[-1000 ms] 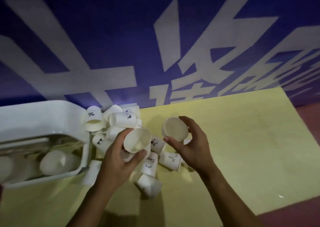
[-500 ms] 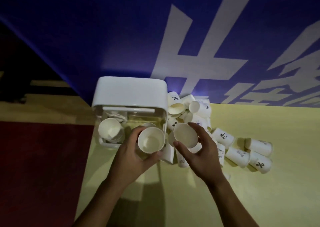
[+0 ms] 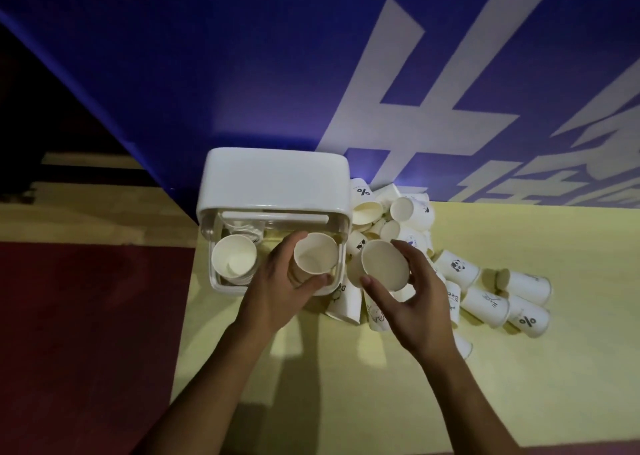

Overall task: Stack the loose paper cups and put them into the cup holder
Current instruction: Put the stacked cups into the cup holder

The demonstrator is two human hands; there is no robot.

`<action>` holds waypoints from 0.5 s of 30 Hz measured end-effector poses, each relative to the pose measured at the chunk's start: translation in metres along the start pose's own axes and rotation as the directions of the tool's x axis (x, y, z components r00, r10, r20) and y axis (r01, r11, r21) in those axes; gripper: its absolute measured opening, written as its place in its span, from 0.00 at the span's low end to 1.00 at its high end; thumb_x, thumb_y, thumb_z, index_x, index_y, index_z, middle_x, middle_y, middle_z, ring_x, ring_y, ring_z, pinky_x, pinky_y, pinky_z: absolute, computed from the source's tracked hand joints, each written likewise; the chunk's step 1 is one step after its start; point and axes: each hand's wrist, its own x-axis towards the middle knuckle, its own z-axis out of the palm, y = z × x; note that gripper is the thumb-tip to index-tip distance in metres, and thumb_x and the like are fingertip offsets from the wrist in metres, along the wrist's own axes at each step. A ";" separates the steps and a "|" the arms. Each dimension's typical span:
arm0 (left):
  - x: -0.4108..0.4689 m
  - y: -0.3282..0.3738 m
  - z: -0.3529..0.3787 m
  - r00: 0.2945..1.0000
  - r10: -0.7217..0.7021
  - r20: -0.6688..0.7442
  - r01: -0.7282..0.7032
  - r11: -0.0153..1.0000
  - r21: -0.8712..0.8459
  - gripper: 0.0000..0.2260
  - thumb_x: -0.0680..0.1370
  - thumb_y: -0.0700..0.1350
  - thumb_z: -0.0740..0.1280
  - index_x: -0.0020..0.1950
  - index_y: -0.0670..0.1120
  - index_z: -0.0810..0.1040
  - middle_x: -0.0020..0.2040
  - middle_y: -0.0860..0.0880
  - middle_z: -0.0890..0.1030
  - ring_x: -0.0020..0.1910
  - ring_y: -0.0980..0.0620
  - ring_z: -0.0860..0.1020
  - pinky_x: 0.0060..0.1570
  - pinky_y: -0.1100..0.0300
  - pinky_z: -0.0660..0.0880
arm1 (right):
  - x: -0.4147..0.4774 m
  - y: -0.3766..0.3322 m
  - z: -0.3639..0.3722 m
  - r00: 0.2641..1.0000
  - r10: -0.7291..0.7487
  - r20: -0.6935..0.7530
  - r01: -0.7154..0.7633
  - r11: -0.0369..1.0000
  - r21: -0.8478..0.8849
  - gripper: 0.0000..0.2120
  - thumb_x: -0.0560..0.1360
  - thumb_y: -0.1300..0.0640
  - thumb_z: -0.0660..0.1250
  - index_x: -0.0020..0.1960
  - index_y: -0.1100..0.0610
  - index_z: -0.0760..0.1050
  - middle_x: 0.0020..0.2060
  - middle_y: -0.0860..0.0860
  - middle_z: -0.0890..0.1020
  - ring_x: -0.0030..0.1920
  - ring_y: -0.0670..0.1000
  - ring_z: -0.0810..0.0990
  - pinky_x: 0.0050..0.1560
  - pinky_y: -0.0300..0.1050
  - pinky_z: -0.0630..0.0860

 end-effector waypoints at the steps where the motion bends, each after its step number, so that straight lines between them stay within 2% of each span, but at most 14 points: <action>1: 0.001 -0.003 0.001 1.000 -0.009 0.002 0.009 1.000 0.000 0.33 0.71 0.59 0.78 0.73 0.55 0.70 0.67 0.55 0.78 0.64 0.56 0.75 0.61 0.64 0.72 | 0.000 0.000 0.000 1.000 0.004 -0.003 -0.004 1.000 -0.002 0.34 0.67 0.35 0.77 0.68 0.49 0.75 0.59 0.32 0.78 0.61 0.35 0.76 0.58 0.36 0.75; 3: 0.001 -0.009 0.004 1.000 -0.016 0.003 0.016 1.000 0.003 0.33 0.72 0.60 0.76 0.73 0.55 0.69 0.67 0.54 0.78 0.64 0.51 0.76 0.61 0.55 0.75 | -0.001 0.002 0.000 1.000 0.005 -0.008 -0.005 1.000 -0.006 0.35 0.66 0.34 0.75 0.68 0.49 0.75 0.60 0.34 0.79 0.62 0.37 0.77 0.59 0.37 0.75; 4: 0.001 -0.011 0.005 1.000 -0.014 0.003 0.014 1.000 0.009 0.32 0.72 0.60 0.76 0.73 0.55 0.69 0.67 0.54 0.78 0.65 0.50 0.76 0.61 0.55 0.75 | -0.002 0.002 0.000 1.000 0.005 -0.009 -0.005 1.000 -0.006 0.35 0.66 0.33 0.74 0.68 0.49 0.75 0.60 0.35 0.79 0.62 0.37 0.77 0.59 0.37 0.75; 7: 0.002 -0.014 0.007 0.998 -0.068 -0.003 0.068 0.997 0.023 0.33 0.71 0.55 0.78 0.72 0.55 0.70 0.67 0.54 0.78 0.64 0.52 0.74 0.60 0.57 0.73 | -0.002 0.002 0.002 1.000 0.000 -0.010 0.000 1.000 -0.003 0.35 0.67 0.34 0.75 0.68 0.49 0.75 0.60 0.36 0.80 0.61 0.36 0.77 0.58 0.36 0.76; 9: 0.004 -0.019 0.009 0.996 -0.089 -0.002 0.089 0.996 0.029 0.32 0.70 0.56 0.79 0.72 0.56 0.71 0.67 0.55 0.78 0.63 0.53 0.75 0.60 0.58 0.73 | -0.001 0.001 0.004 1.000 -0.010 -0.008 0.010 1.000 -0.008 0.34 0.67 0.34 0.75 0.68 0.49 0.75 0.60 0.37 0.80 0.61 0.37 0.77 0.58 0.36 0.77; 13: 0.003 -0.032 0.016 0.992 -0.123 -0.001 0.123 0.991 0.047 0.31 0.70 0.59 0.78 0.71 0.60 0.71 0.66 0.58 0.79 0.65 0.55 0.76 0.64 0.58 0.74 | 0.002 -0.005 0.011 0.999 -0.045 -0.004 0.045 0.999 0.001 0.32 0.69 0.39 0.77 0.69 0.50 0.75 0.61 0.40 0.81 0.63 0.42 0.78 0.61 0.45 0.78; 15: 0.004 -0.037 0.018 0.989 -0.146 0.009 0.145 0.986 0.088 0.31 0.70 0.58 0.78 0.71 0.58 0.73 0.66 0.55 0.80 0.64 0.54 0.78 0.63 0.57 0.75 | 0.004 -0.013 0.019 0.997 -0.080 0.002 0.080 0.996 0.034 0.31 0.69 0.41 0.78 0.68 0.51 0.75 0.62 0.41 0.81 0.63 0.43 0.79 0.61 0.44 0.78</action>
